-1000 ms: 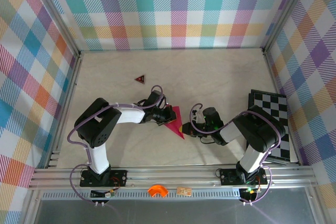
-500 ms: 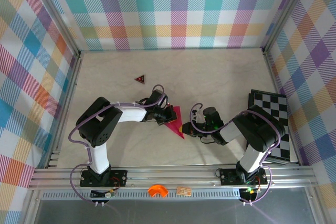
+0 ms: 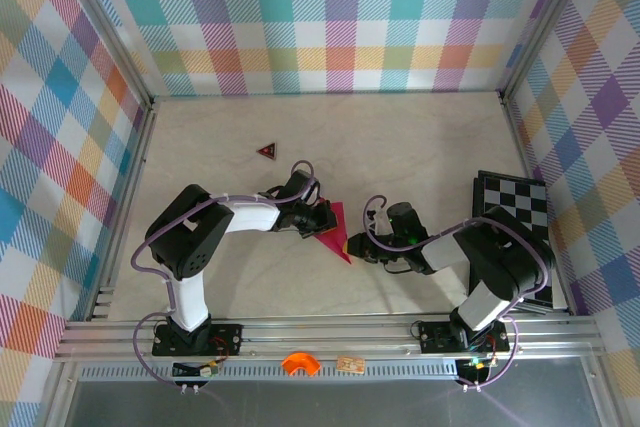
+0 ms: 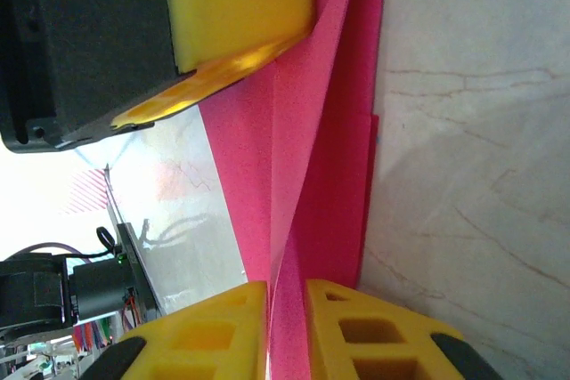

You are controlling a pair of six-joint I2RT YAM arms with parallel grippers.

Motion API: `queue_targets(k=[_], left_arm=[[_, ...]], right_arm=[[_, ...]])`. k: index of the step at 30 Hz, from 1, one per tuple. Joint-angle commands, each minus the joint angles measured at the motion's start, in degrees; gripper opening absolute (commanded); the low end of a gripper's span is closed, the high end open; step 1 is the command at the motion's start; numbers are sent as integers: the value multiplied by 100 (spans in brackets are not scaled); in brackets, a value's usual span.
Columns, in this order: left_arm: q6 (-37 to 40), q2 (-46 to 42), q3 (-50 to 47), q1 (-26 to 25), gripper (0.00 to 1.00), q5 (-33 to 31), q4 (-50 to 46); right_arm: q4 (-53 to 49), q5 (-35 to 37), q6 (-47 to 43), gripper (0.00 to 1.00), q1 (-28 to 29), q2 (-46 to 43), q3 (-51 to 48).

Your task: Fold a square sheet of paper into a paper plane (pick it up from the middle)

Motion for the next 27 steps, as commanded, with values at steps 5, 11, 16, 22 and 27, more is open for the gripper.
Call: queue_targets(k=[5, 11, 16, 22, 27], left_arm=[[92, 292, -48, -12, 1, -331, -473], [94, 279, -49, -12, 1, -331, -486], [98, 260, -51, -11, 1, -328, -490], [92, 265, -60, -12, 1, -316, -484], [88, 272, -60, -12, 1, -314, -467]], right_arm=[[-755, -289, -184, 12, -21, 32, -131], [-864, -350, -191, 9, 14, 135, -93], [-1062, -324, -207, 20, 23, -71, -46], [-1587, -202, -408, 13, 58, -233, 56], [-1761, -181, -467, 6, 92, -65, 50]])
